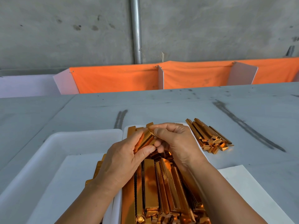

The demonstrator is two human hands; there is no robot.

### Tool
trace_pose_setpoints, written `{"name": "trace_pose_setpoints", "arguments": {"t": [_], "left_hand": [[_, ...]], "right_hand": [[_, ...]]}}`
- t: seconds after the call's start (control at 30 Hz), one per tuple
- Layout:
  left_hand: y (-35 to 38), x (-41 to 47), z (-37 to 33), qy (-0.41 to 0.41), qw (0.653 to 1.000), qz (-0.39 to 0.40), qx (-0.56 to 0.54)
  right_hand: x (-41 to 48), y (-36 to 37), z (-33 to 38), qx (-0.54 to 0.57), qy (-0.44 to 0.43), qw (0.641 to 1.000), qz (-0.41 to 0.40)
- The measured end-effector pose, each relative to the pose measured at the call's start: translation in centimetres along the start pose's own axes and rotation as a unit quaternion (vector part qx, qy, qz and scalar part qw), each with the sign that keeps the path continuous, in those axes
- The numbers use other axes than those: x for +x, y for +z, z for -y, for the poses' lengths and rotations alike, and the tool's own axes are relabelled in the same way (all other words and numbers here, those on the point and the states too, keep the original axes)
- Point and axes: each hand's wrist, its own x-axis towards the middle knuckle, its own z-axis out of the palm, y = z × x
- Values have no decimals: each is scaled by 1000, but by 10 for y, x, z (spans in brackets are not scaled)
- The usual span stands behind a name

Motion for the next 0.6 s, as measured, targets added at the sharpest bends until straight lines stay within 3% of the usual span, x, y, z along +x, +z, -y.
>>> {"name": "trace_pose_setpoints", "arguments": {"t": [0.43,0.6], "left_hand": [[-1,2,-5,2,997,-10,74],[-1,1,-10,-13,996,-6,87]], "right_hand": [[-1,2,-1,13,-14,1000,-1],[-3,4,-3,-35,-57,998,-18]]}}
